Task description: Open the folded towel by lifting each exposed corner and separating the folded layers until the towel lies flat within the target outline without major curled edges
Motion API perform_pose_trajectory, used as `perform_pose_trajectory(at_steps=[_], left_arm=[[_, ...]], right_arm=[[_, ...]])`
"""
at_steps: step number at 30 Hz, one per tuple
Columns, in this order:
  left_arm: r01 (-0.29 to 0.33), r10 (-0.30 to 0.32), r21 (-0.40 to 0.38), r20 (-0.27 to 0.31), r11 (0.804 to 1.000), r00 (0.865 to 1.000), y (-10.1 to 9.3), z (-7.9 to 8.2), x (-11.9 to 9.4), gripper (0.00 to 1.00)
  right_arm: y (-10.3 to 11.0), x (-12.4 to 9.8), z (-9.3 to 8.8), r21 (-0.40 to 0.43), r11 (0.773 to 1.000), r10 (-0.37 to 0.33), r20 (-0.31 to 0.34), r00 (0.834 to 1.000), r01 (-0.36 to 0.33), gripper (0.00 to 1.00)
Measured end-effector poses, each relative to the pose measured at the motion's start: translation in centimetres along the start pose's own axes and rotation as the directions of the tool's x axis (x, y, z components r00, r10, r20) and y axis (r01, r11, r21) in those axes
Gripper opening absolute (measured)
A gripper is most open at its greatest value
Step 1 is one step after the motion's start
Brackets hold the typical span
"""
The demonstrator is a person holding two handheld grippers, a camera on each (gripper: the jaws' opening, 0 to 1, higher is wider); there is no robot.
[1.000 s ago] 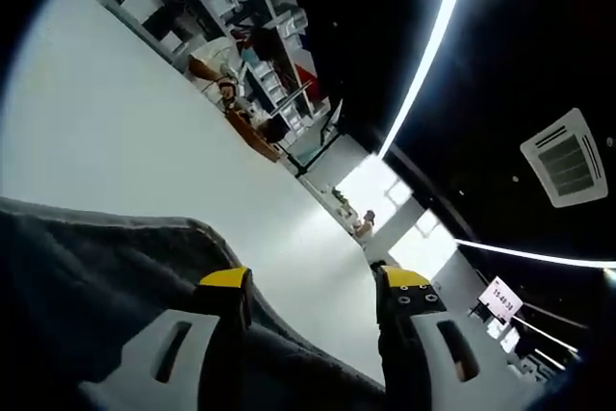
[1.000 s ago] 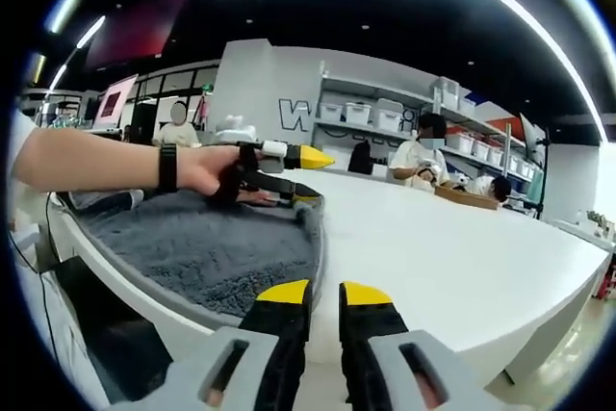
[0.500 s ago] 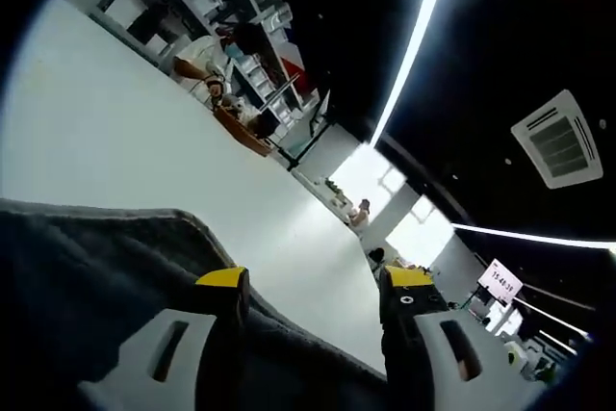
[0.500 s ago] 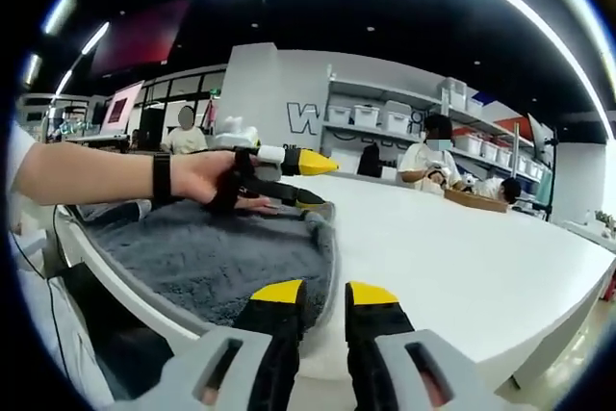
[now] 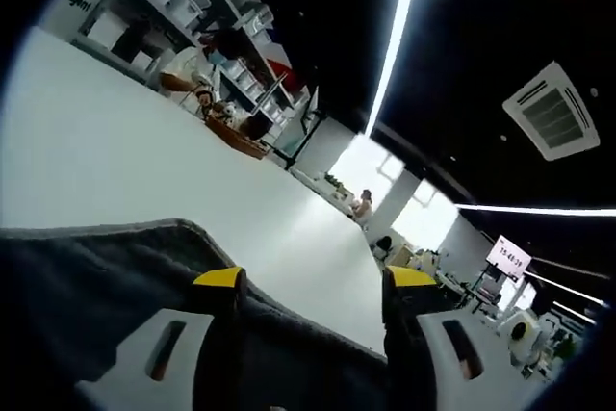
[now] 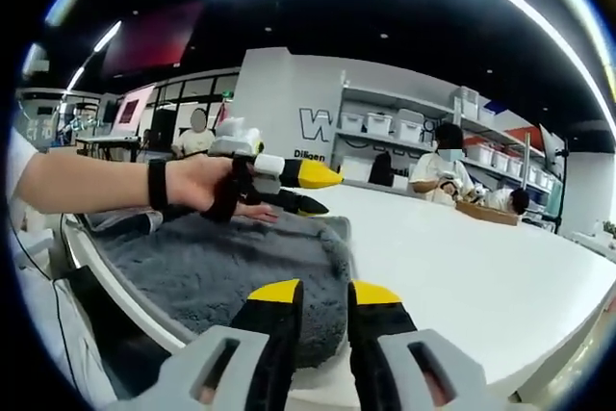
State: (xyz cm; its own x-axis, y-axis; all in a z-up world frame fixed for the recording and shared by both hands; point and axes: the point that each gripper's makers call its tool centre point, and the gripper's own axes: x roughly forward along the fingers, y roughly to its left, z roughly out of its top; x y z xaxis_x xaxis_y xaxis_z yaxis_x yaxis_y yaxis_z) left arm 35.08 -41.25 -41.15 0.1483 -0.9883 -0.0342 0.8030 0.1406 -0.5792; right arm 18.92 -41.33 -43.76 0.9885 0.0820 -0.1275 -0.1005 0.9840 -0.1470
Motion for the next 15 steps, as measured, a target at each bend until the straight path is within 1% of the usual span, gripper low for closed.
perform_pose_trajectory(at_steps=[1,3,5,6,9,12,13,14,15], left_arm=[[0.004,-0.003,0.006,-0.021,1.000,1.000,-0.3,-0.4,-0.2,0.55],[0.011,-0.010,0.032,-0.022,0.999,1.000,-0.7,-0.4,-0.6,0.55],[0.007,-0.005,0.059,-0.027,0.998,1.000,-0.9,-0.5,-1.1,0.57],[0.005,-0.004,0.064,-0.022,0.998,1.000,-1.0,-0.4,-1.2,0.58],[0.009,-0.006,0.089,-0.035,0.996,0.999,-1.3,-0.6,-1.7,0.57],[0.011,-0.007,0.113,-0.040,0.994,0.999,-1.7,-0.8,-2.1,0.58],[0.010,-0.003,0.120,-0.053,0.993,0.999,-1.7,-1.1,-2.2,0.58],[0.009,0.001,0.141,-0.077,0.990,0.997,-1.8,-1.5,-2.4,0.59],[0.013,0.002,0.166,-0.087,0.986,0.996,-2.0,-1.9,-2.6,0.60]], right_arm=[[0.2,0.1,0.2,0.009,1.000,0.012,0.004,1.000,-0.012,0.14],[0.3,0.1,0.4,0.003,1.000,0.013,0.007,1.000,-0.013,0.15],[0.2,0.1,0.7,-0.039,0.999,-0.017,0.004,1.000,0.017,0.18],[0.4,0.1,0.9,-0.042,0.999,-0.014,0.007,1.000,0.015,0.19],[0.8,0.2,1.2,-0.027,1.000,0.012,0.013,1.000,-0.012,0.19],[1.0,0.4,1.6,-0.038,0.999,0.013,0.012,1.000,-0.013,0.20],[1.1,0.4,1.7,-0.040,0.999,0.014,0.014,1.000,-0.013,0.21],[1.2,0.5,1.9,-0.040,0.999,0.018,0.017,1.000,-0.017,0.21],[1.4,0.6,2.0,-0.040,0.999,0.024,0.019,1.000,-0.023,0.22]])
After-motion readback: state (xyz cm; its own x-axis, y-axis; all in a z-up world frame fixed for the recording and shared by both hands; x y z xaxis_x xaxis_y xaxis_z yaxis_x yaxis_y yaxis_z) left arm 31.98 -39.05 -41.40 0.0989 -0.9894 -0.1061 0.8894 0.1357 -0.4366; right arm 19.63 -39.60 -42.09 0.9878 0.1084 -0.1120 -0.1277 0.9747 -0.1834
